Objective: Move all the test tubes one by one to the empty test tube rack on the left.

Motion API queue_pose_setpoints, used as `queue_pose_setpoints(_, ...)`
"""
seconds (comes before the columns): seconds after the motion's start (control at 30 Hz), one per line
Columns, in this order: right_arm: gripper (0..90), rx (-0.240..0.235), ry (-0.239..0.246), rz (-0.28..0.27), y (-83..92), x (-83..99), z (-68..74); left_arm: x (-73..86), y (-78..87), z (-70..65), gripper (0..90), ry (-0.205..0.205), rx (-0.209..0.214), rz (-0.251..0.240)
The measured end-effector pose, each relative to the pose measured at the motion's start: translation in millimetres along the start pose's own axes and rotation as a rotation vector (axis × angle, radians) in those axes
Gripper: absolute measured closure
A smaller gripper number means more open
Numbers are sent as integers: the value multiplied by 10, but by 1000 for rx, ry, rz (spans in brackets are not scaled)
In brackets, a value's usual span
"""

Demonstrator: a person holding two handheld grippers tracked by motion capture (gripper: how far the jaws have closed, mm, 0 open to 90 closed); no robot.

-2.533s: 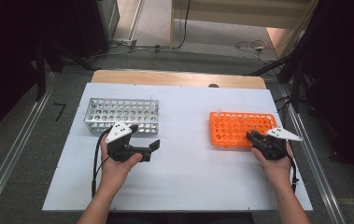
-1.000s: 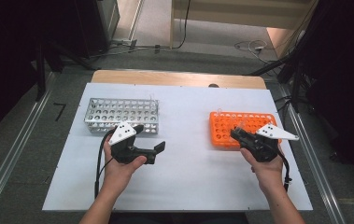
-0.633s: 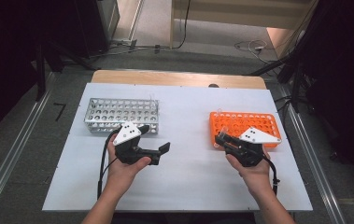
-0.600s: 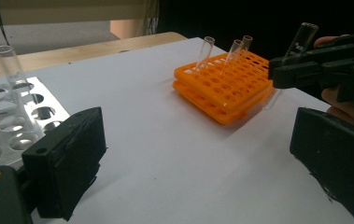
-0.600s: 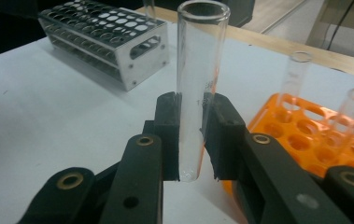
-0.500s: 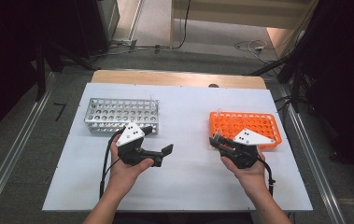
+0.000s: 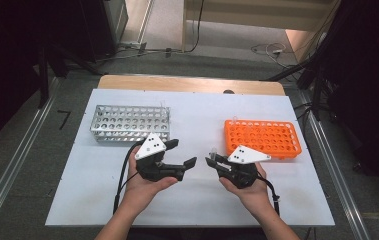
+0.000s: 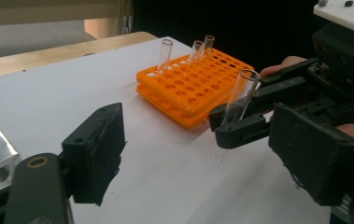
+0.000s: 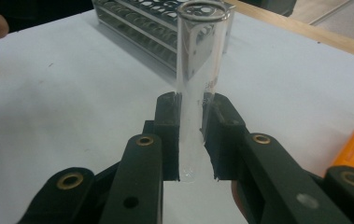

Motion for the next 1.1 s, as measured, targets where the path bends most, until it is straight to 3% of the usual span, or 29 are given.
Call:
queue_pose_setpoints(0.2, 740, -20, 19, 6, -48, 6, 90, -24, -62, -101, 309, -17, 6, 9)
queue_pose_setpoints(0.53, 740, -55, 53, 19, -97, 18, 246, -28, -134, -211, 539, -54, 67, 16)
queue_pose_setpoints(0.73, 740, -74, 71, 28, -124, 27, 317, -23, -151, -233, 644, -57, 59, 14)
queue_pose_setpoints(1.1, 740, -95, 82, 28, -114, 30, 364, -13, -168, -257, 737, -82, 73, 21)
Point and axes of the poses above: each handheld gripper's, and its own axes: y roughly backward along the jaws, x roughly out of its underside, z roughly to its left, the point moved 2 cm from there along -y, roughly forward along the jaws, and after that the axes turned 14 degrees about -y, right-handed, at the moved point
